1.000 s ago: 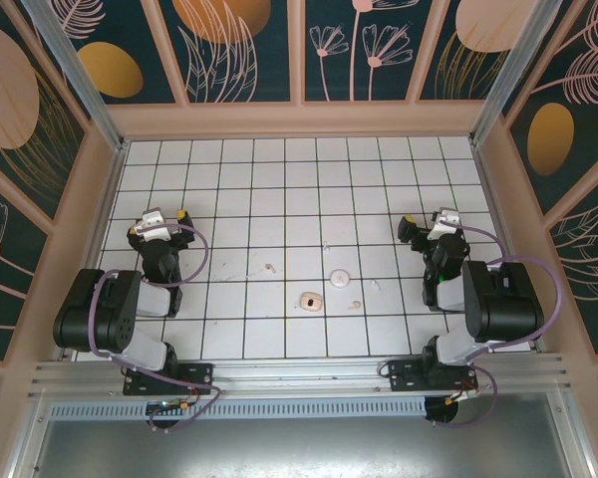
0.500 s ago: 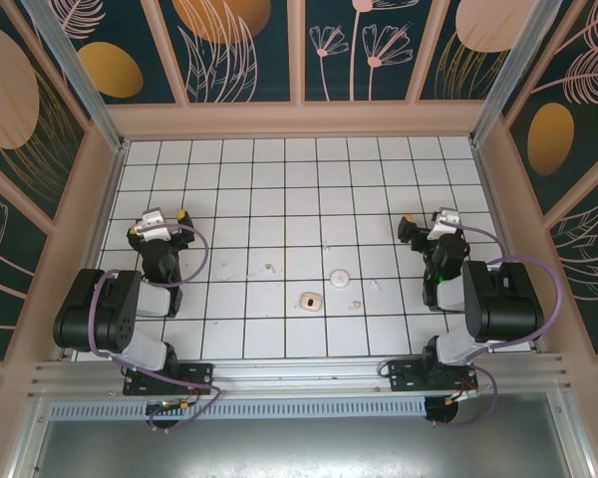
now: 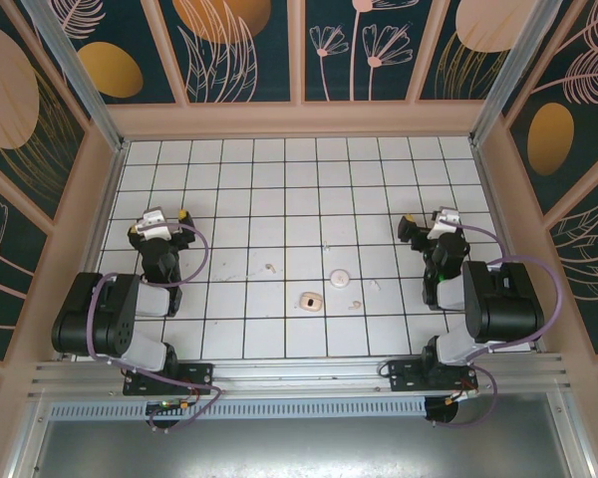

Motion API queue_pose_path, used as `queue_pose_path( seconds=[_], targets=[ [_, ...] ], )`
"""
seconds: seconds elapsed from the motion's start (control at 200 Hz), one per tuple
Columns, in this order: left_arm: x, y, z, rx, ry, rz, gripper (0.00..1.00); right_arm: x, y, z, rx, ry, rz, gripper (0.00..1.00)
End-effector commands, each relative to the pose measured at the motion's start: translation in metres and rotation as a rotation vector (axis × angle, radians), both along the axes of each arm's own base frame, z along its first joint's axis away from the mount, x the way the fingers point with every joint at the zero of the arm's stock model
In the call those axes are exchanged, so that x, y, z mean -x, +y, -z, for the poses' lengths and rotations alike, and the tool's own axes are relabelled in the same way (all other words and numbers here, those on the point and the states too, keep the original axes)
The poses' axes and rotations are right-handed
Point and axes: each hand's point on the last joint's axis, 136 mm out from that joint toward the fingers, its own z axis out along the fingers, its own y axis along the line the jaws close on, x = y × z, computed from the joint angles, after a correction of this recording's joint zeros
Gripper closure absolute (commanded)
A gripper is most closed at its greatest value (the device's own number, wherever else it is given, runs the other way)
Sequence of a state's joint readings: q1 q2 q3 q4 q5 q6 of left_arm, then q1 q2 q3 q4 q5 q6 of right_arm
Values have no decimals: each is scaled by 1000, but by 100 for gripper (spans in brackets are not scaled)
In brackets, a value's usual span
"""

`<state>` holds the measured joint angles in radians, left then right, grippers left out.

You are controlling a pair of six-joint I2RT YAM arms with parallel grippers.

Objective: Insert the wireless bluetooth earbuds into the charging case

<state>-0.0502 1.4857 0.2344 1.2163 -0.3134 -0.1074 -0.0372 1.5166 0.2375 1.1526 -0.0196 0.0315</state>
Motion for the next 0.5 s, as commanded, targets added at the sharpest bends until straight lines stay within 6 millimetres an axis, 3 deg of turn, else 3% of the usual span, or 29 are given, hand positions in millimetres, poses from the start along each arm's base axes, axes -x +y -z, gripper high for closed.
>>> queue_pose_path(
  seconds=[0.0,0.17,0.375,0.495],
  targets=[
    [-11,-3,-14,-16,17,27,1,-10,-1,-25,18,-28,12,1],
    [-15,-8,-23,14,71,52,4,-20,-18,-30,-114,132,146,1],
    [-29,-25,-47,71,134,117,10,-20,-4,-45,-197,264,101,1],
    [-31,-48,-57,108,170,181,13,-12,4,-54,-239,304,76,1]
  ],
)
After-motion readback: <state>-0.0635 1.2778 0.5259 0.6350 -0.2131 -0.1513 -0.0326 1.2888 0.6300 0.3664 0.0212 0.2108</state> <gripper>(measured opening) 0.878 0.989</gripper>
